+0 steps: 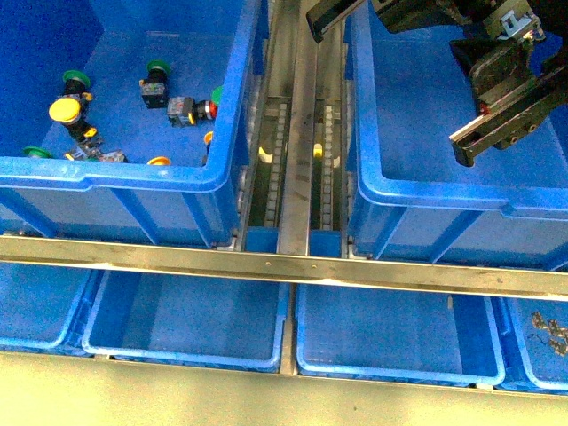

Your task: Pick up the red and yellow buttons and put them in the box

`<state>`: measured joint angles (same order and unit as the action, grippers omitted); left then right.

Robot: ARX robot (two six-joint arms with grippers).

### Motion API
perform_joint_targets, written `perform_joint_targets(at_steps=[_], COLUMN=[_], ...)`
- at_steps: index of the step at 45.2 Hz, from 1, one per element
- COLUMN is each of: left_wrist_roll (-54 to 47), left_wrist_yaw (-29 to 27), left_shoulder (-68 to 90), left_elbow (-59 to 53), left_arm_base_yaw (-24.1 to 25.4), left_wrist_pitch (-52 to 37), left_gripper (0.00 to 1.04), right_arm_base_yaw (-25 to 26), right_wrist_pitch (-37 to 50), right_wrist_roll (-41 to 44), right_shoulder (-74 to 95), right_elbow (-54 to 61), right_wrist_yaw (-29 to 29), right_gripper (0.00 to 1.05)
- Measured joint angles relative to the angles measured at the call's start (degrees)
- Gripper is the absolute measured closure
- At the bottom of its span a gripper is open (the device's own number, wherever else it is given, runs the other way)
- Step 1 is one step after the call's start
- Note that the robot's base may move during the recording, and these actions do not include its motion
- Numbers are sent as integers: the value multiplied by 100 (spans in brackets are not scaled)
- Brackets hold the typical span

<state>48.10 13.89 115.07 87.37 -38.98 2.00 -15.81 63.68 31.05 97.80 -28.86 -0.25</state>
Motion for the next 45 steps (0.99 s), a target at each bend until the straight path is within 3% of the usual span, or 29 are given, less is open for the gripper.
perform_joint_targets(at_steps=[9, 18, 22, 32, 39, 42, 45], left_wrist_roll=[2, -7, -46, -166, -208, -267, -289], left_wrist_yaw=[4, -4, -79, -238, -367, -391, -396], left_shoulder=[24, 24, 24, 11, -107, -192, -382], left_elbow=[7, 7, 7, -79, -343, -474, -664], left_arm_base_yaw=[0, -2, -2, 33, 107, 142, 214], left_wrist_pitch=[2, -2, -57, -306, -389, -391, -396], left_gripper=[80, 80, 63, 37, 12, 6, 9], right_arm_base_yaw=[26, 48, 68, 138, 201, 214, 251], right_wrist_pitch=[0, -4, -4, -7, -7, -7, -11], right_wrist_roll=[26, 50, -2, -42, -37, -35, -50], right_shoulder=[0, 0, -17, -72, -111, -129, -144], right_elbow=[13, 31, 76, 186, 262, 289, 339], right_wrist_yaw=[9, 2, -61, -85, -157, -214, -205], right_gripper=[76, 78, 78, 78, 78, 78, 78])
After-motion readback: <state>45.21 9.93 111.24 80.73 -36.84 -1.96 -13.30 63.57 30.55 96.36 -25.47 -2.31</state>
